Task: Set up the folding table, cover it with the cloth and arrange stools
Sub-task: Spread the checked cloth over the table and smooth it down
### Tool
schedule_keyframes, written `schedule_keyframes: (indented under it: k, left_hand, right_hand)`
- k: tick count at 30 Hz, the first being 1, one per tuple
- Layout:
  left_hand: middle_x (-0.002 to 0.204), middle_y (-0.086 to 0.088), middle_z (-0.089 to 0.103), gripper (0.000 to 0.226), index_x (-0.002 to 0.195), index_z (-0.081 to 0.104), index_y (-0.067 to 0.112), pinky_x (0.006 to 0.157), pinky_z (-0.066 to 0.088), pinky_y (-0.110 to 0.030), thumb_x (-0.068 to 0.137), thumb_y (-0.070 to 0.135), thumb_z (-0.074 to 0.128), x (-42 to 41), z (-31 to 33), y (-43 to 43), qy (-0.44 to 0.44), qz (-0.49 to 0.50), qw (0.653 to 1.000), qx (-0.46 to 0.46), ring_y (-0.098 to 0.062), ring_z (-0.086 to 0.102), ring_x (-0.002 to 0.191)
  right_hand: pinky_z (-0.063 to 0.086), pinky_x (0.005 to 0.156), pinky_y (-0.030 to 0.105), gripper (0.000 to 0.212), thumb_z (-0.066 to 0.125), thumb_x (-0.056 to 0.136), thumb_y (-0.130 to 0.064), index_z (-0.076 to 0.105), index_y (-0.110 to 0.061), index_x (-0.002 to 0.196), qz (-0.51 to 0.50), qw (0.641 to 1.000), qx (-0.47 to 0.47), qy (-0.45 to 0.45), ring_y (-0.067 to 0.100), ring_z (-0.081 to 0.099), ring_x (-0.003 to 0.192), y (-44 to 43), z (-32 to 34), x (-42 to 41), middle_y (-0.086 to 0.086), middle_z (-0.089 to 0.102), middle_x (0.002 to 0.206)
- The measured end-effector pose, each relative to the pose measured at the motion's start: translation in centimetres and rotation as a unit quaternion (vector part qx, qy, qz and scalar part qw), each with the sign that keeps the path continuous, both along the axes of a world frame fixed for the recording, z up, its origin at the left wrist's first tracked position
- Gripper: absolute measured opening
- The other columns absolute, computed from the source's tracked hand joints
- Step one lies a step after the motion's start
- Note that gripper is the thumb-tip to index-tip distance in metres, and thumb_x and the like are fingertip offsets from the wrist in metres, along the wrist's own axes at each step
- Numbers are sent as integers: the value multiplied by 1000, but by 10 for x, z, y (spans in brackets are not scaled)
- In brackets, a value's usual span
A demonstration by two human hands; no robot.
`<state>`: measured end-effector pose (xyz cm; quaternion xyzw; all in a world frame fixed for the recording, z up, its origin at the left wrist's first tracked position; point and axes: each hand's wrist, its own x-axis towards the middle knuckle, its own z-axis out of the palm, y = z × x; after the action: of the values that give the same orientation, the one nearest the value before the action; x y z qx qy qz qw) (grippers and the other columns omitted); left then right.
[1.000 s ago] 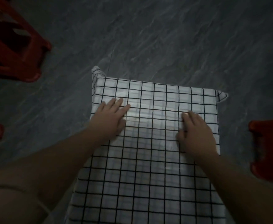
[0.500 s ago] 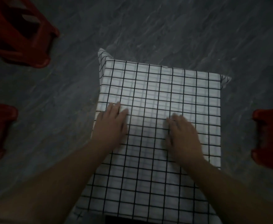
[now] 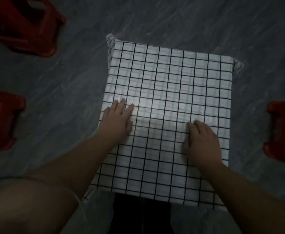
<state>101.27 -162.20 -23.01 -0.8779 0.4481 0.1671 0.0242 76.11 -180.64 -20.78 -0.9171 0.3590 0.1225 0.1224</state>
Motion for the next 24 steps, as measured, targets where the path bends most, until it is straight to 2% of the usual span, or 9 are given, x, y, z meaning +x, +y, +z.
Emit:
schedule_keyframes:
  k: [2, 4, 7, 10, 13, 15, 18, 21, 24]
  left_hand:
    - [164, -12, 19, 62, 154, 28, 23, 117, 22, -54, 96, 39, 41, -6, 5, 11, 9, 29, 1000, -4, -33, 15, 150]
    - [162, -14, 22, 61, 152, 32, 21, 117, 22, -54, 95, 36, 43, -22, 16, 25, 19, 33, 999, -16, -35, 16, 150]
    - [160, -13, 27, 61, 150, 34, 22, 116, 26, -55, 92, 35, 49, -65, 32, 50, 42, -49, 998, -19, -36, 19, 149]
    - [160, -9, 28, 65, 149, 37, 23, 117, 26, -53, 88, 36, 56, -115, 35, 86, 74, -115, 991, -17, -32, 22, 149]
    - [158, -8, 33, 65, 146, 42, 23, 114, 31, -52, 85, 39, 61, -149, 26, 125, 76, -135, 988, -3, -31, 28, 147]
    - [159, -9, 32, 64, 147, 40, 25, 113, 30, -53, 87, 40, 59, -158, 20, 149, 80, -107, 991, 12, -33, 28, 146]
    - [164, -9, 20, 68, 153, 30, 28, 116, 23, -57, 91, 36, 57, -160, 15, 181, 96, -46, 994, 36, -34, 16, 150]
    - [166, -7, 8, 77, 157, 18, 31, 120, 14, -55, 91, 28, 58, -155, 19, 206, 106, -24, 993, 53, -31, 4, 153]
    - [166, -8, 3, 80, 157, 13, 30, 120, 17, -54, 92, 26, 59, -144, 25, 226, 117, -3, 992, 46, -31, 1, 153]
  right_hand:
    - [33, 114, 51, 61, 58, 90, -32, 41, -16, 146, -10, 1000, 3, 14, 31, 34, 143, 6, 3, -9, 11, 38, 154]
    - [32, 116, 50, 62, 57, 91, -32, 39, -17, 148, 28, 999, 17, 4, 30, 31, 144, 26, 9, -15, 11, 35, 156]
    - [31, 117, 51, 61, 56, 92, -30, 37, -22, 149, 123, 991, 49, -16, 30, 30, 146, 78, 22, -22, 9, 34, 158]
    - [31, 116, 51, 62, 55, 90, -32, 39, -23, 149, 172, 983, 68, -12, 32, 32, 145, 134, 23, -32, 8, 37, 157]
    - [30, 116, 52, 62, 55, 91, -34, 37, -24, 149, 153, 985, 84, 19, 32, 29, 147, 165, 16, -51, 8, 34, 159]
    - [30, 116, 51, 63, 56, 91, -33, 35, -23, 150, 128, 987, 88, 35, 31, 27, 147, 174, 13, -68, 9, 32, 160]
    - [28, 118, 50, 69, 59, 90, -33, 31, -23, 153, 102, 990, 78, 54, 30, 23, 149, 178, 10, -94, 7, 27, 162]
    - [28, 117, 49, 74, 64, 89, -31, 29, -24, 153, 83, 992, 58, 73, 29, 22, 150, 176, 10, -110, 6, 24, 163]
    - [28, 116, 51, 73, 65, 89, -27, 28, -24, 153, 39, 995, 60, 77, 30, 19, 150, 175, 14, -114, 7, 22, 163]
